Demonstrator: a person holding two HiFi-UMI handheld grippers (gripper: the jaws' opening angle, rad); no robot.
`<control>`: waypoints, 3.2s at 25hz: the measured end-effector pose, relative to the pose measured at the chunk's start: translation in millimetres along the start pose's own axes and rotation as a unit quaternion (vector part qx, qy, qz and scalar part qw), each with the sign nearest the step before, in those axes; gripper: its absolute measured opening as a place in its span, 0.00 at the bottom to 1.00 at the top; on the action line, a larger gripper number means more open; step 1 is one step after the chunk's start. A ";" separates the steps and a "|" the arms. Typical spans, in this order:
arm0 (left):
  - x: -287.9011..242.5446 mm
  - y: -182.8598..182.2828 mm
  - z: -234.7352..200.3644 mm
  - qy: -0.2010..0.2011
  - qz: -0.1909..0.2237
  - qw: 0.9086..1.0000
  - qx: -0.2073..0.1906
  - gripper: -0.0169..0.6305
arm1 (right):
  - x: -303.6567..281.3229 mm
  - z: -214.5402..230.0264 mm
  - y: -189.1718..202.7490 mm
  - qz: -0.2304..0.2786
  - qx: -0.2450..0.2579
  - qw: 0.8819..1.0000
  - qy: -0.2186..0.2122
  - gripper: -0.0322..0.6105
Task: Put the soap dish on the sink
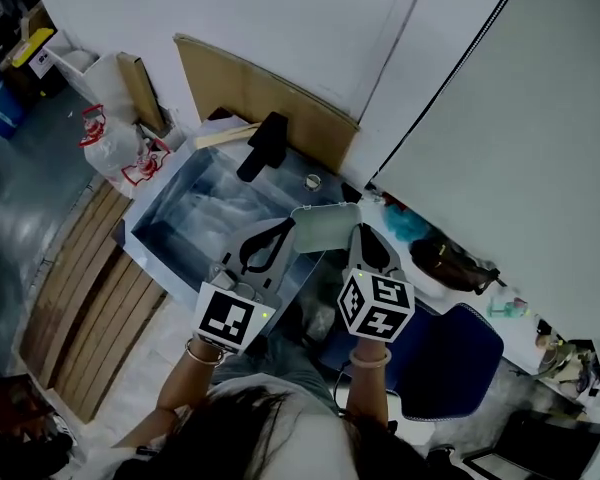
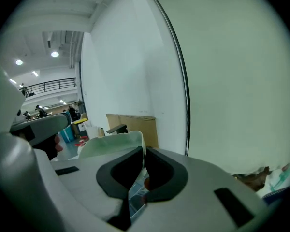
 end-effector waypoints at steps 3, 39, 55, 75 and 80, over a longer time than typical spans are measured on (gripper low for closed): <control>-10.3 4.4 1.9 -0.006 -0.012 1.000 0.011 0.04 | -15.2 9.7 -0.2 -0.012 0.001 1.000 -0.010 0.10; -79.1 49.7 -17.2 -0.092 -0.113 0.986 0.085 0.04 | -164.3 72.2 31.0 -0.117 0.032 0.990 -0.067 0.11; -102.3 60.5 -26.6 -0.090 -0.128 0.984 0.080 0.04 | -193.3 76.7 49.0 -0.144 0.033 0.986 -0.072 0.10; -62.4 64.3 -23.0 -0.087 -0.111 0.988 0.070 0.04 | -153.0 55.3 41.5 -0.096 0.082 0.992 -0.023 0.11; -43.8 62.1 -14.8 -0.078 -0.099 0.991 0.045 0.04 | -127.9 49.4 42.7 -0.080 0.075 0.994 -0.022 0.11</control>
Point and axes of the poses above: the fingertips, and each gripper's own axes: x backward along the fingers, z to its right, y out of its underside, the point moved 8 cm from there along x, backward along the fingers, and after that the axes turned 12 degrees about -z, right-handed, at the moved point
